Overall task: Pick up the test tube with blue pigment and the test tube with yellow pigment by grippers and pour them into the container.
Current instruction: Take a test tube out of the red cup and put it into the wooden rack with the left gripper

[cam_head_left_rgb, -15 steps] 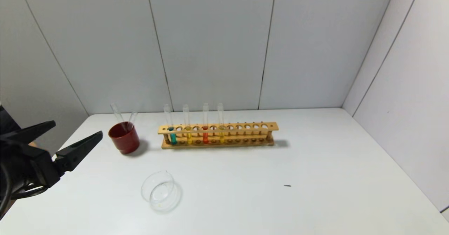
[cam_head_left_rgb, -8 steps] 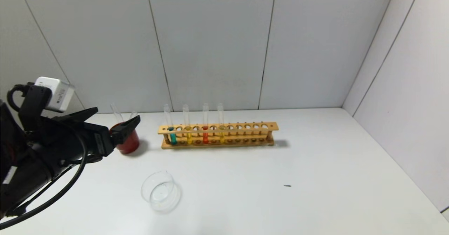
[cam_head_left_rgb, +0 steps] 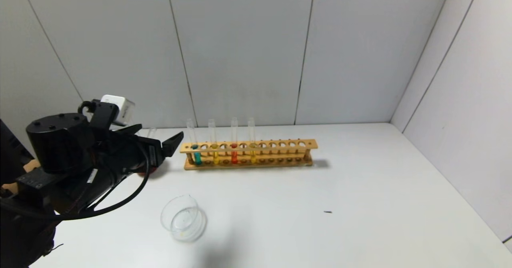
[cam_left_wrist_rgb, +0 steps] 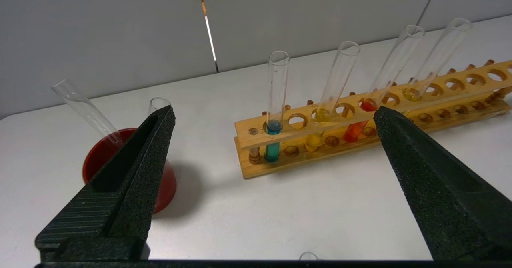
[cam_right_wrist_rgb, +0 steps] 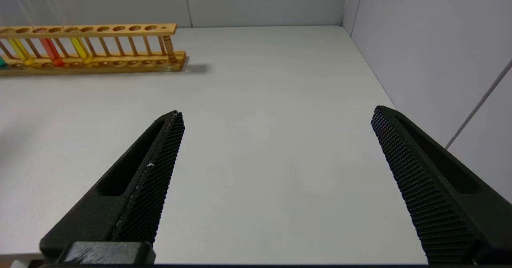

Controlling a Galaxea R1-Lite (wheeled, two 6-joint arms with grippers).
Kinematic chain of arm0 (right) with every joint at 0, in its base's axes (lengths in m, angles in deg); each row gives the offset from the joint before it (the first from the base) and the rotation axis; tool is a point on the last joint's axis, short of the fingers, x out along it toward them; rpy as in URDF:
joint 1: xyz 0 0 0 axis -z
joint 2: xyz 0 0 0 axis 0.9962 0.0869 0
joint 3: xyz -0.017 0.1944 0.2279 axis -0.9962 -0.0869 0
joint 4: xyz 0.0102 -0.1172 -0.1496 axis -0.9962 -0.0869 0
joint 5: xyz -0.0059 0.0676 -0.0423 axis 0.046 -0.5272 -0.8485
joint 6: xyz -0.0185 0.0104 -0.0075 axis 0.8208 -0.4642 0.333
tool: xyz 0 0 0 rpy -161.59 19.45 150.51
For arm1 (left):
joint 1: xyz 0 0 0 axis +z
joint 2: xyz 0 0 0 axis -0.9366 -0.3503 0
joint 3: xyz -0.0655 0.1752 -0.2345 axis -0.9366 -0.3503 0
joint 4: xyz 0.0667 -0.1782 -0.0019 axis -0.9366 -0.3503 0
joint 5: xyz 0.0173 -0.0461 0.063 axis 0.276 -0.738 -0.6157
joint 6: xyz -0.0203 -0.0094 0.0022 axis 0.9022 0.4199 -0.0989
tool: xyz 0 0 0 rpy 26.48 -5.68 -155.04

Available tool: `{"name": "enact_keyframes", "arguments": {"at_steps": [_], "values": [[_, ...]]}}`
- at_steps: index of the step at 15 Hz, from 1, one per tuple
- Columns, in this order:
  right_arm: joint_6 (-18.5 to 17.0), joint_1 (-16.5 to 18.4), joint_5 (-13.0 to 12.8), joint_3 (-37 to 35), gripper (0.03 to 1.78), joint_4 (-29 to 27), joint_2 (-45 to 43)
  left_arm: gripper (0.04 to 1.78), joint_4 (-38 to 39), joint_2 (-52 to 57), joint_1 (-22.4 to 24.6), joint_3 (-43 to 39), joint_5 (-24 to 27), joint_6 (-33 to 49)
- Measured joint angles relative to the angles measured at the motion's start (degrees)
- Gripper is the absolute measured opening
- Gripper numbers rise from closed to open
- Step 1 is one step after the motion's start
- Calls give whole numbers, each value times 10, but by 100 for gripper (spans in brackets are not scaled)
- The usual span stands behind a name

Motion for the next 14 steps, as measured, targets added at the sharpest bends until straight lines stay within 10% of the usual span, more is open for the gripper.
{"name": "enact_keyframes", "arguments": {"at_steps": [14], "values": [[0,0,0,0,171,0,0,175,125,-218,0,92,-46,-4]]}}
